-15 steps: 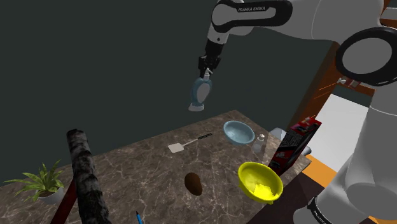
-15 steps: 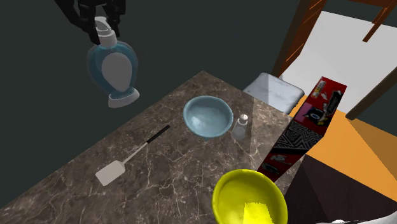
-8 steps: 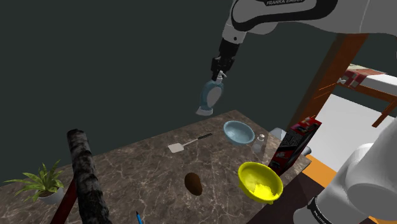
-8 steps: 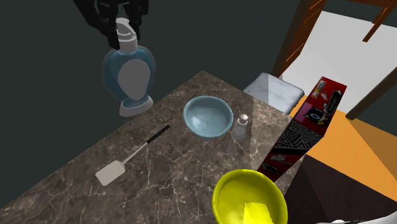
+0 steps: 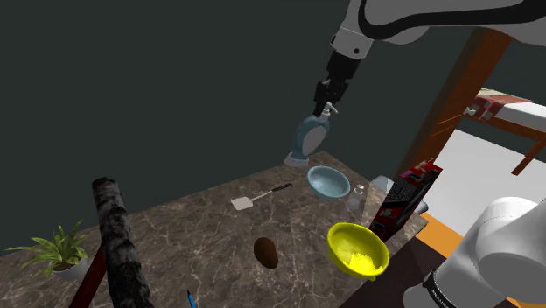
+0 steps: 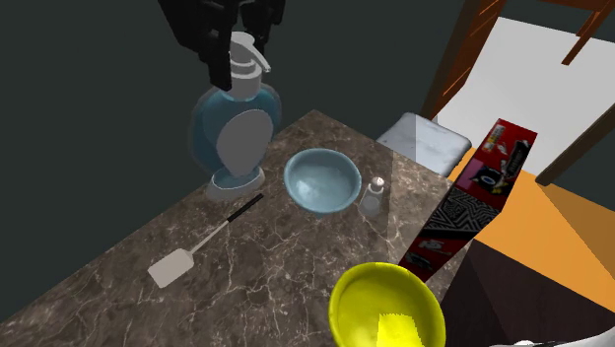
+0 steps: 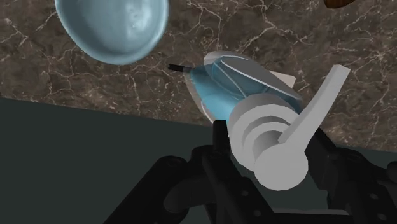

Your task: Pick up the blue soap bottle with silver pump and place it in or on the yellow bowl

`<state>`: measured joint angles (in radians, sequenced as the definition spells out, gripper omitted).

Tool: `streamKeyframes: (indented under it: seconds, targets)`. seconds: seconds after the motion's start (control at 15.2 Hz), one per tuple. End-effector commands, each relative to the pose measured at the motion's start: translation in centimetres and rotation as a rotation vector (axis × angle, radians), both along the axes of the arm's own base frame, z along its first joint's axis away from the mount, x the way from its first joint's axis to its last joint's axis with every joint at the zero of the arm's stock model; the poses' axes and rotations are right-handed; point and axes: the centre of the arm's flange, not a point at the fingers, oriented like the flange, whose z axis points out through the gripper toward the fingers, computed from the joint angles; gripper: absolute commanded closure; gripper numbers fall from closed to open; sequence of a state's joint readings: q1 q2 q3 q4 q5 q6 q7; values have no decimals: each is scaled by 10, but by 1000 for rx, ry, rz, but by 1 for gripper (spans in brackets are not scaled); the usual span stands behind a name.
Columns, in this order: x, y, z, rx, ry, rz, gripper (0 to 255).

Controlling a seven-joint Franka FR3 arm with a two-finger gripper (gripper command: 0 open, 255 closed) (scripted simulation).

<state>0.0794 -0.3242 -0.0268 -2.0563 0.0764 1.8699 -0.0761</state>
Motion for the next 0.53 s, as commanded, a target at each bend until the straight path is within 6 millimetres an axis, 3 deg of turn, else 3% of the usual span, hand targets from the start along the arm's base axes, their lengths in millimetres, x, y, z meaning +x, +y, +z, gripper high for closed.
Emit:
streamKeyframes:
  seconds: [0.0,0.46]
  targets:
    - [-29,2,4,0,0,0,255]
    - [-119,9,22,0,0,0,255]
